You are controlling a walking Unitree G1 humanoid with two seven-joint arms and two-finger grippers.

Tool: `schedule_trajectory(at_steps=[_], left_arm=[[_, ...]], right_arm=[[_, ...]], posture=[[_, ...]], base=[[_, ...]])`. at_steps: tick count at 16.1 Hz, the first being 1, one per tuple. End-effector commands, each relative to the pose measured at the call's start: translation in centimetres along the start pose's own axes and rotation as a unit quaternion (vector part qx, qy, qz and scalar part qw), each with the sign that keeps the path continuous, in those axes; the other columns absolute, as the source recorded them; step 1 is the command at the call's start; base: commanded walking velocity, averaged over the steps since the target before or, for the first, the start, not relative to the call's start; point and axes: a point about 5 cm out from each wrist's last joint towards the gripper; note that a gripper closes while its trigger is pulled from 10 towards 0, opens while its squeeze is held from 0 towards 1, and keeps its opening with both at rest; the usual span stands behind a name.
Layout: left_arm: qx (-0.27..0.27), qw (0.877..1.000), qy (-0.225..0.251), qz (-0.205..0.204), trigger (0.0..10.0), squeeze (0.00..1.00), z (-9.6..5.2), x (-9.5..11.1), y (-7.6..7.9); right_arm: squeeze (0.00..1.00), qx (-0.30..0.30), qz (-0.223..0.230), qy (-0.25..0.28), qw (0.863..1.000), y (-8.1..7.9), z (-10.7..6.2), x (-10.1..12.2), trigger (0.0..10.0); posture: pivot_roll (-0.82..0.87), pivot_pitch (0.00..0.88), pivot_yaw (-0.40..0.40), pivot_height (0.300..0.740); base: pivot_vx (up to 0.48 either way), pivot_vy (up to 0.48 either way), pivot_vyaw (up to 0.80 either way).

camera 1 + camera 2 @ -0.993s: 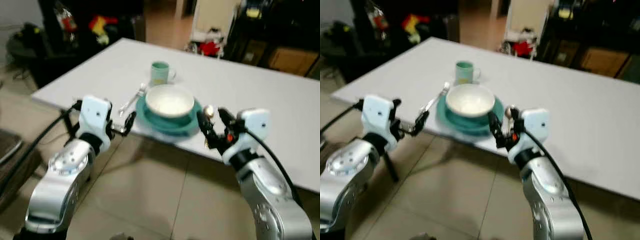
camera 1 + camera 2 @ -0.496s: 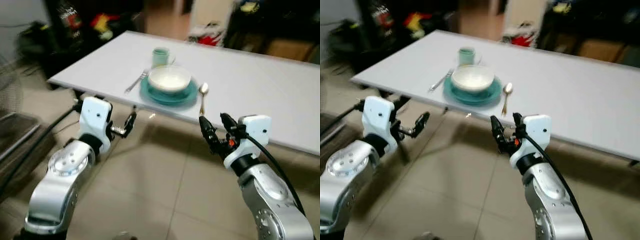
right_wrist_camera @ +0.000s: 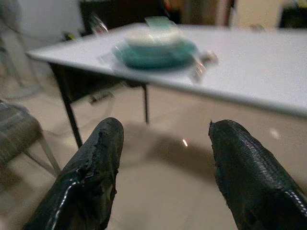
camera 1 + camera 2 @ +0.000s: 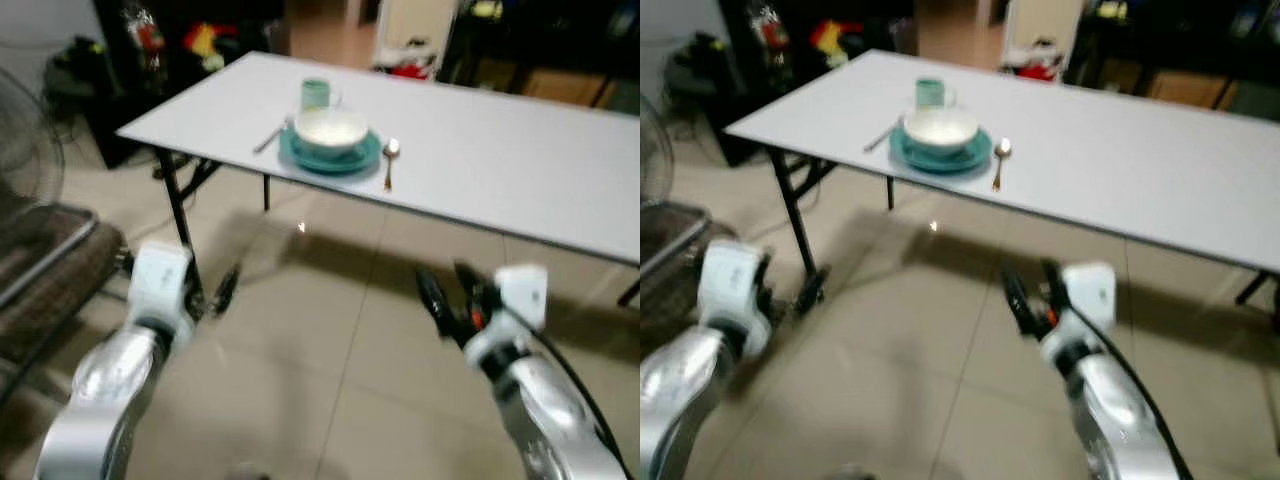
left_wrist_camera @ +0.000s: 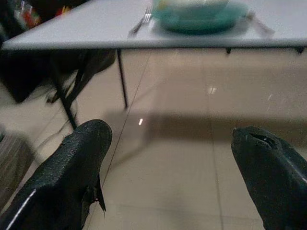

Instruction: Setting the table

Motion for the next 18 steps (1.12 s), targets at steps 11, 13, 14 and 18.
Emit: schedule_trajectory(at_steps=[11, 13, 14, 18], left_arm=[[0.046, 0.996, 0.069, 0.024, 10.0, 0.0, -0.8, 0.3, -0.2], [0.057, 0.995, 0.08, 0.033, 10.0, 0.0, -0.8, 0.6, -0.4], [0.054, 0.994, 0.083, 0.038, 10.0, 0.0, -0.7, 0.8, -0.4], [0.05, 0.993, 0.092, 0.058, 10.0, 0.0, -0.5, 1.5, -0.3]], right_arm=[[0.0, -0.008, -0.024, 0.02, 0.999, 0.3, 1.3, -2.6, 10.0], [0.0, 0.017, -0.038, 0.032, 0.999, -0.2, 1.5, -2.5, 10.0], [0.0, 0.038, -0.046, 0.03, 0.998, -0.7, 1.5, -2.6, 10.0], [0.0, 0.06, -0.04, 0.032, 0.997, -1.1, 2.0, -1.9, 10.0]], posture=[[-0.08, 0.0, -0.093, 0.74], [-0.08, 0.0, -0.087, 0.74], [-0.07, 0.0, -0.087, 0.74], [-0.07, 0.0, -0.085, 0.74]], base=[[-0.119, 0.0, 0.44], [0.0, 0.0, 0.8], [0.0, 0.0, 0.8], [0.0, 0.0, 0.8]])
Point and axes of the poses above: a point about 5 cm out from each wrist's last joint towards the gripper, its own z axis pointing out of the wrist towards the gripper, its own x axis along the axis of the wrist's last joint, y = z × x, and after that the axes turned 7 degrees about -z, right-handed
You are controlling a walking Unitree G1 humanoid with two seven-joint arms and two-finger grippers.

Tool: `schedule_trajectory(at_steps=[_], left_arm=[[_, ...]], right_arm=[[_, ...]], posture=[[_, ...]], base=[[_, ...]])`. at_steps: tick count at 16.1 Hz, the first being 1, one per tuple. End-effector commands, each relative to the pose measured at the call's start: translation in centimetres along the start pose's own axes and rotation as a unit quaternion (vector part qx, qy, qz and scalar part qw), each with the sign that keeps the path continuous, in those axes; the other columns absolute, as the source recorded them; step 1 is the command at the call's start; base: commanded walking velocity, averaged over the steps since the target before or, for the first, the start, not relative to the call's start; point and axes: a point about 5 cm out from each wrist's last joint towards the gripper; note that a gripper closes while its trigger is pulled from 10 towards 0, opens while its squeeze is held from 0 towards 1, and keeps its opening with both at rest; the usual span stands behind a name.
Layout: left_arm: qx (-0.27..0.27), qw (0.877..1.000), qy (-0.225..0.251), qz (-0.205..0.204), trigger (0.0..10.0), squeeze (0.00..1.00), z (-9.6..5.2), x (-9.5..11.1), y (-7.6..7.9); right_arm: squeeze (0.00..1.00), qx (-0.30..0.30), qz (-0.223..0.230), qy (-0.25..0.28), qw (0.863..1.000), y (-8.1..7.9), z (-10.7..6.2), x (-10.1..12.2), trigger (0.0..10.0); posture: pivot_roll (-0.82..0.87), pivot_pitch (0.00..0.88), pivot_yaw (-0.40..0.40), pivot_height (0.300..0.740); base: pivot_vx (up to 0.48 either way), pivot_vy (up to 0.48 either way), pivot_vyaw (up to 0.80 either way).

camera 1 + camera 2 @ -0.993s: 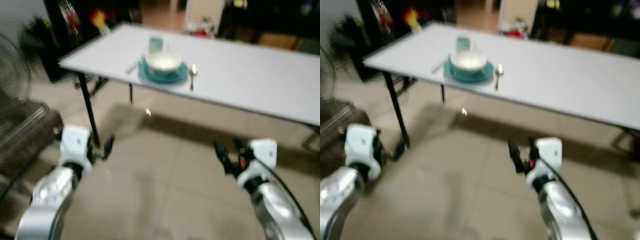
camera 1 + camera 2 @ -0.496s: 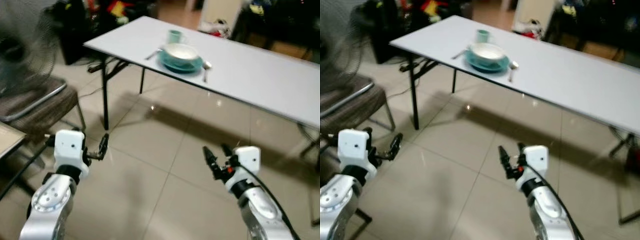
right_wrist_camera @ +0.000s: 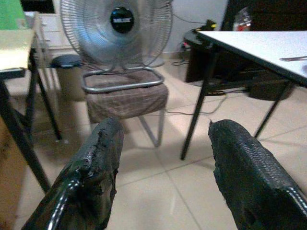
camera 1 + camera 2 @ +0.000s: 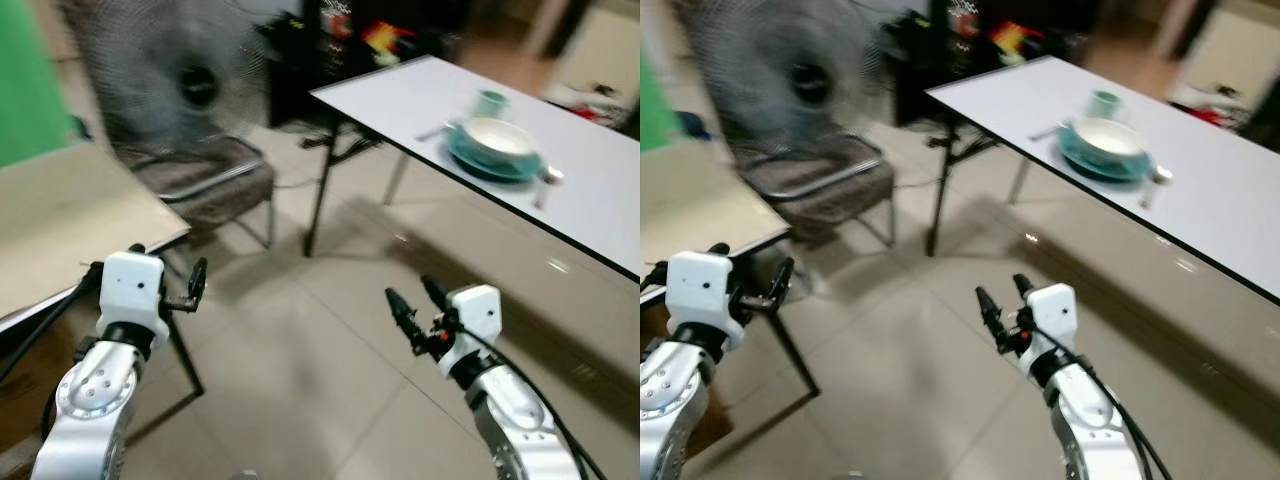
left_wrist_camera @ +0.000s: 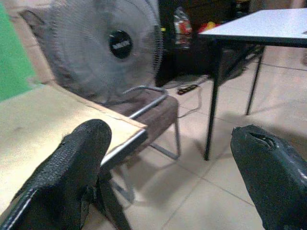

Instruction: Setting the table

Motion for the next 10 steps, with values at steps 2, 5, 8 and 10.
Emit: schedule_trajectory(at_steps=[2, 5, 8, 10], left_arm=[[-0.006, 1.0, 0.009, -0.004, 10.0, 0.0, 0.18, 0.42, 0.41], [-0.01, 1.0, 0.007, 0.003, 10.0, 0.0, 0.23, 0.39, 0.38], [-0.015, 1.0, 0.01, 0.002, 10.0, 0.0, 0.36, 0.61, 0.48], [-0.016, 1.0, 0.014, -0.007, 10.0, 0.0, 0.38, 1.02, 0.38]], right_arm=[[0.0, -0.002, 0.01, 0.007, 1.0, 0.46, 0.18, 0.75, 10.0], [0.0, 0.015, 0.026, 0.001, 1.0, 0.32, 0.22, 0.71, 10.0], [0.0, 0.027, 0.048, -0.011, 0.998, 0.35, 0.22, 0.67, 10.0], [0.0, 0.046, 0.05, -0.013, 0.998, 0.14, 0.29, 0.78, 10.0]], posture=[[-0.06, 0.0, -0.088, 0.74], [-0.06, 0.0, -0.089, 0.74], [-0.06, 0.0, -0.092, 0.74], [-0.05, 0.0, -0.094, 0.74]], base=[[0.0, 0.0, 0.8], [0.0, 0.0, 0.8], [0.0, 0.0, 0.8], [0.0, 0.0, 0.8]])
Point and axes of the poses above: a point about 5 cm out from each wrist's last joint towards the gripper, its own z axis pointing out of the wrist towards the gripper, its own x axis along the axis of the wrist's last joint, y = z × x, and after that the axes turned 7 degrees about -z, right-handed
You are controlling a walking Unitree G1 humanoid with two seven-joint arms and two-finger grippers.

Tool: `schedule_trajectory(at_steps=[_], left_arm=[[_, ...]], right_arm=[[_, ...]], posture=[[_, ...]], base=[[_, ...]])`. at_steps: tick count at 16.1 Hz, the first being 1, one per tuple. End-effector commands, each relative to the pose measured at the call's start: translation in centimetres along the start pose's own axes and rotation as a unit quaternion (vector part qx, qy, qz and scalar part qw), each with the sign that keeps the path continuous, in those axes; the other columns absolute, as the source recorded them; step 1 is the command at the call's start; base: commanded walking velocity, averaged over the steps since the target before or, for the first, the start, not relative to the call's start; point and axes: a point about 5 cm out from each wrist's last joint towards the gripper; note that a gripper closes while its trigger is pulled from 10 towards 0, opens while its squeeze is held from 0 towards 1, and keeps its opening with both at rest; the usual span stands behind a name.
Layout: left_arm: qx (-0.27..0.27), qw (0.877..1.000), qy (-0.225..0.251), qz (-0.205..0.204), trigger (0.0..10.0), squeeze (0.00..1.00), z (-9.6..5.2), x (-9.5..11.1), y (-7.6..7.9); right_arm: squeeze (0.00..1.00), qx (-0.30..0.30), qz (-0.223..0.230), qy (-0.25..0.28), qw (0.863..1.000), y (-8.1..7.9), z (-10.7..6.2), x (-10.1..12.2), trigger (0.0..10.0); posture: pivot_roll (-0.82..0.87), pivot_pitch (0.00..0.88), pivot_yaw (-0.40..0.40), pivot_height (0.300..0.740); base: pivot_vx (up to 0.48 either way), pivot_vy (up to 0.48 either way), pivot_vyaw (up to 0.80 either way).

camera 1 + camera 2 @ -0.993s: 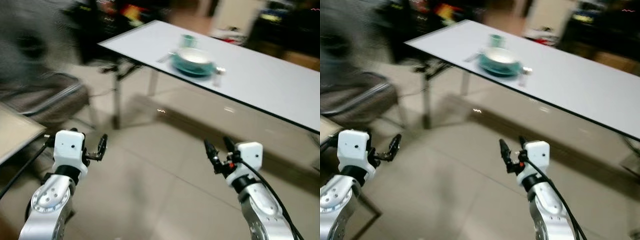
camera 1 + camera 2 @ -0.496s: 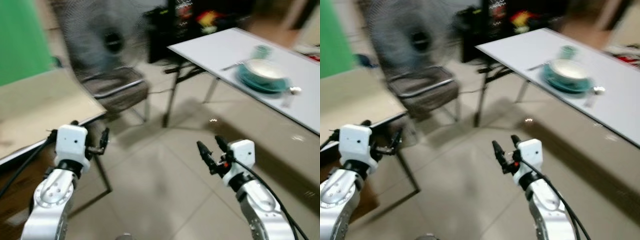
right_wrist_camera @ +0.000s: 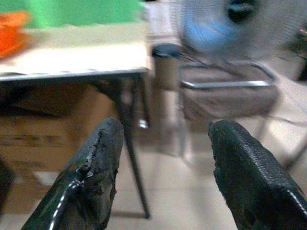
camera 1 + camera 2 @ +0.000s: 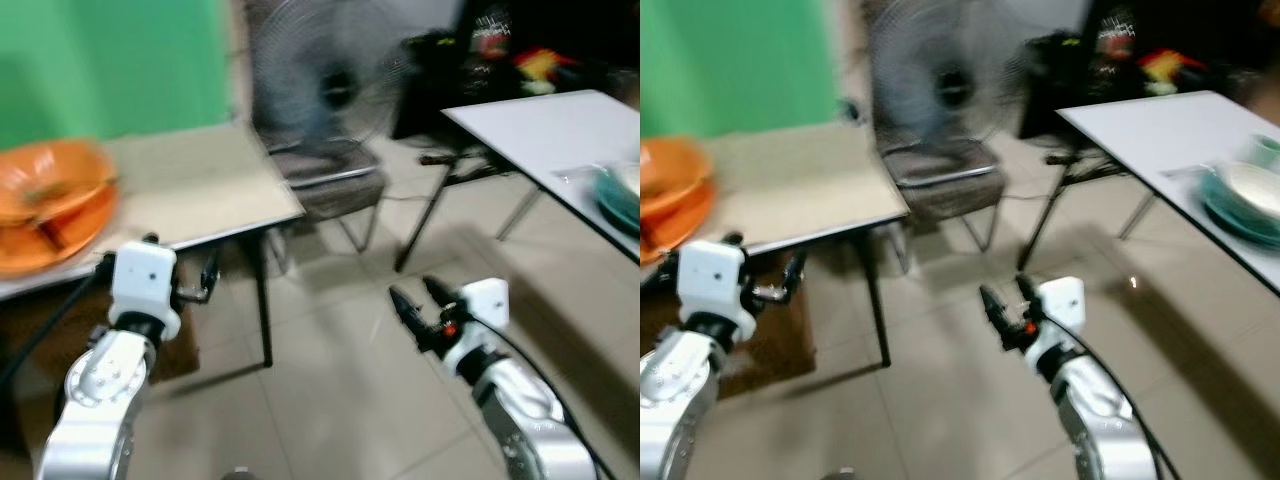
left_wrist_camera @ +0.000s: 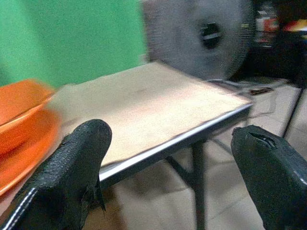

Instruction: Setting the table

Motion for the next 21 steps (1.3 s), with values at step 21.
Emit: schedule_trajectory(at_steps=[21], left_arm=[[-0.019, 1.0, 0.009, 0.009, 10.0, 0.0, 0.5, 1.5, -0.4]], right_arm=[[0.0, -0.027, 0.021, 0.015, 0.999, 0.9, 0.9, 1.0, 10.0]], posture=[[-0.02, 0.0, -0.097, 0.74]], base=[[0.195, 0.0, 0.46]])
Point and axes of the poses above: a point about 5 cm out from each wrist's last joint towards the gripper, its own z axis pointing out of the wrist towards the gripper, its own x axis along the axis of the wrist's last joint, y = z × x, and after that the axes turned 7 degrees about -z, right-handed
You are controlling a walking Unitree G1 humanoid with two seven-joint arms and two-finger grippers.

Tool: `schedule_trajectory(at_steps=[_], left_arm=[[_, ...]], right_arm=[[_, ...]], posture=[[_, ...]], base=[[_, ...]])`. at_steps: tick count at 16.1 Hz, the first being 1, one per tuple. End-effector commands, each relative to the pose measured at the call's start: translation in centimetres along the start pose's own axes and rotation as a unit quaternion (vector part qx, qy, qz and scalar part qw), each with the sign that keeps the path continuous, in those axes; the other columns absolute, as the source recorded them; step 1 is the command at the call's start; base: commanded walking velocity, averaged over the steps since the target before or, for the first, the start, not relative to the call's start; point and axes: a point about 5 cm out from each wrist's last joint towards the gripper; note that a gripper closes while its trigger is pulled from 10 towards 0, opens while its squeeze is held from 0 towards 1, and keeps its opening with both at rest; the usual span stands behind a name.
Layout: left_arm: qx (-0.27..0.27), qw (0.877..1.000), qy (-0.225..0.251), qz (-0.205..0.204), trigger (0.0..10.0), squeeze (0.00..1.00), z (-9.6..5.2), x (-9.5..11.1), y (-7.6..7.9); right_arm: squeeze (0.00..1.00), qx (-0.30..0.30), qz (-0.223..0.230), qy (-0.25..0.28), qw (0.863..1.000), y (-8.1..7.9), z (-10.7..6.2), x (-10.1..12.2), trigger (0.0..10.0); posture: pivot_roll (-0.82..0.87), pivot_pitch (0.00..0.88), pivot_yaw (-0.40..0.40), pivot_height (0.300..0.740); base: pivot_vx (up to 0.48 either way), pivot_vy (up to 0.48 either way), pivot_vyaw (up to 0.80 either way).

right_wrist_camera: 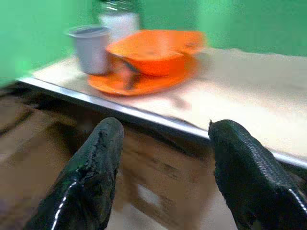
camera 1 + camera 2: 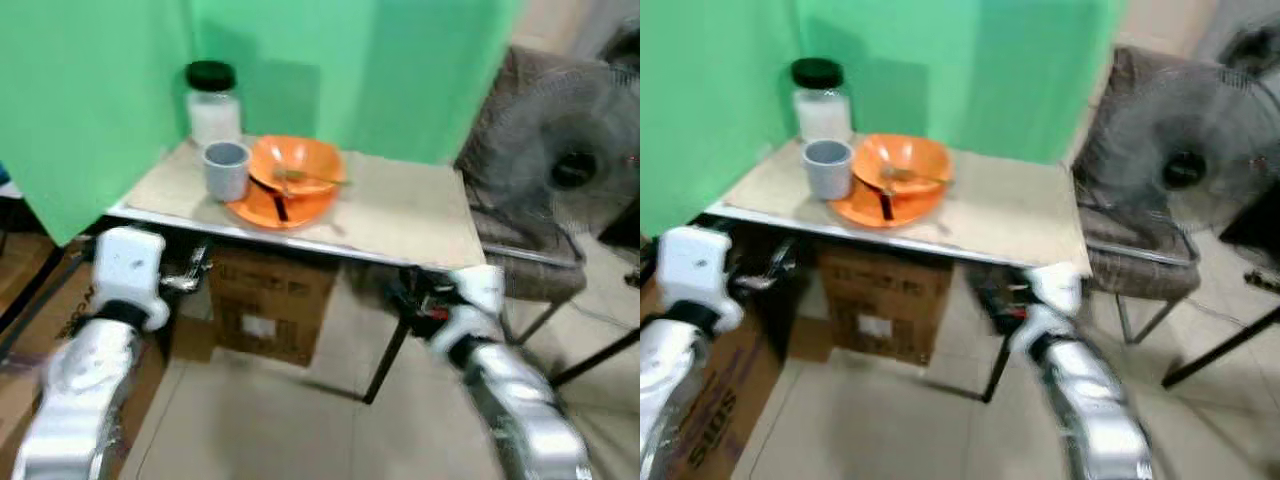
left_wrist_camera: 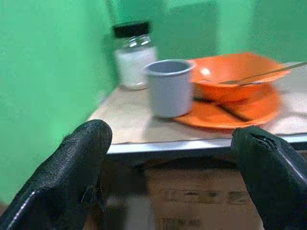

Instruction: Setting the table

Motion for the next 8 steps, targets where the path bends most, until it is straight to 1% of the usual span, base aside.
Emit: schedule_trajectory(at_steps=[1, 2, 4, 6, 8], left_arm=[[-0.022, 1.0, 0.007, -0.002, 10.0, 0.0, 0.34, 0.43, 0.89], [-0.027, 1.0, 0.008, 0.003, 10.0, 0.0, 0.42, 0.54, 0.93], [-0.038, 0.999, 0.011, 0.005, 10.0, 0.0, 0.74, 0.94, 0.9], [-0.047, 0.999, 0.009, 0.005, 10.0, 0.0, 1.07, 1.01, 0.89], [-0.047, 0.999, 0.009, -0.006, 10.0, 0.0, 1.24, 0.99, 1.02]], right_arm=[[0.0, -0.031, -0.008, -0.003, 0.999, 1.4, -0.71, -0.05, 10.0], [0.0, -0.035, -0.005, 0.0, 0.999, 1.37, -0.72, -0.06, 10.0], [0.0, -0.052, 0.014, 0.008, 0.999, 1.24, -0.79, -0.18, 10.0], [0.0, -0.05, 0.011, 0.011, 0.999, 0.77, -0.93, -0.23, 10.0], [0.0, -0.048, 0.007, 0.014, 0.999, 0.64, -1.01, -0.01, 10.0]], posture=[[-0.02, 0.0, -0.093, 0.74], [-0.02, 0.0, -0.085, 0.74], [-0.03, 0.0, -0.054, 0.74], [-0.03, 0.0, -0.035, 0.74], [-0.04, 0.0, -0.026, 0.74]], base=[[0.341, 0.0, 0.0], [0.337, 0.0, 0.0], [0.334, 0.0, 0.0], [0.338, 0.0, 0.0], [0.337, 0.0, 0.0]])
Point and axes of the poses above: a point about 5 cm out from each wrist's last joint towards the gripper, its own z axis pointing out of the wrist towards the gripper, its own x axis along the axis of the wrist's last joint, y = z × x, and after that the axes turned 7 degrees about -z, right-handed
